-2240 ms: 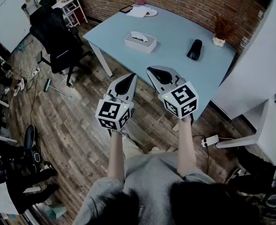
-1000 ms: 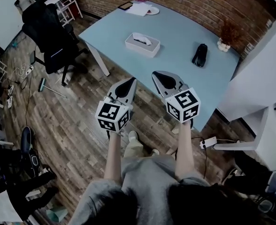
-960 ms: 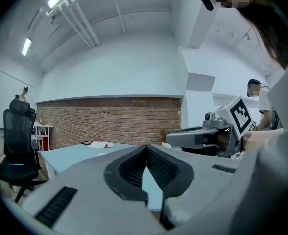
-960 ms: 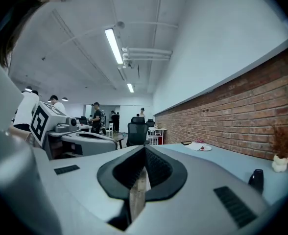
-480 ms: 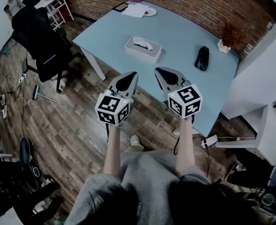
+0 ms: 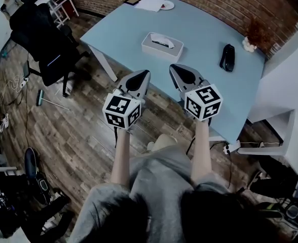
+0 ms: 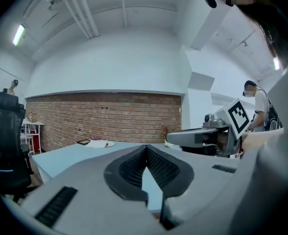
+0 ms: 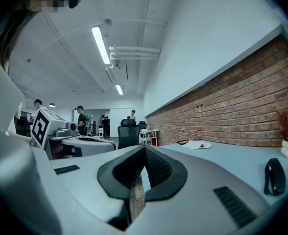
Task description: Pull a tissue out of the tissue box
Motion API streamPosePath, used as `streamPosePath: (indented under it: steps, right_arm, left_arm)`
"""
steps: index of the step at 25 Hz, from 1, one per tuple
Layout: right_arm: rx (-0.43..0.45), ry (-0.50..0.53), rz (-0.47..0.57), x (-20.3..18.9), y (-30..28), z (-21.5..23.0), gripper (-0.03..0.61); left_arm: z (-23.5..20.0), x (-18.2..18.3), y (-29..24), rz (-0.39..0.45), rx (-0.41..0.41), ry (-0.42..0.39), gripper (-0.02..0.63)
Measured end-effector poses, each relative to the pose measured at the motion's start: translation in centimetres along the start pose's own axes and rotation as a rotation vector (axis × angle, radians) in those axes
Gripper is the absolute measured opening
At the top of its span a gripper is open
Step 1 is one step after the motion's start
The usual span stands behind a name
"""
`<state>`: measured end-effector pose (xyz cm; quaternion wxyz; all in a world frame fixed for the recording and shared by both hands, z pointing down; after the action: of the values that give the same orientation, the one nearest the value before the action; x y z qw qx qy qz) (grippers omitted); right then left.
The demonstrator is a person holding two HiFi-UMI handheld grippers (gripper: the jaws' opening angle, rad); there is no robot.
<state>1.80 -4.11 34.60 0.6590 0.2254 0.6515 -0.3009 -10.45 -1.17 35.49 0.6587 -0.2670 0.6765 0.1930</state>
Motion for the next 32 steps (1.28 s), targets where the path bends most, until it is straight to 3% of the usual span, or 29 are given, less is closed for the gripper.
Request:
streamPosePath:
  steps: [21, 32]
  right_arm:
    - [0.022, 0.033, -0.072, 1.1, -10.1, 8.5, -0.002]
    - [0.018, 0.031, -0.117, -0.2, -12.3, 12.1, -0.002]
  left_arm:
    - [-7.8, 0.9, -8.6, -0.015, 0.039, 0.062, 0.003]
    - [-9.7, -0.6, -11.7, -0.041, 0.075, 0.113, 0.003]
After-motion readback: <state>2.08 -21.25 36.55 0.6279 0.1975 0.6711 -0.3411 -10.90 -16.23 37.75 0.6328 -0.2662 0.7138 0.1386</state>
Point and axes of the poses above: the fingertips, and each gripper's own axes: y backward along the fingers, z to its right, x out of its top, the point moved 4 cm from there along y, backward along the fingers, and after that the axes turned 4 degrees about -x, right-handed, at the moved point
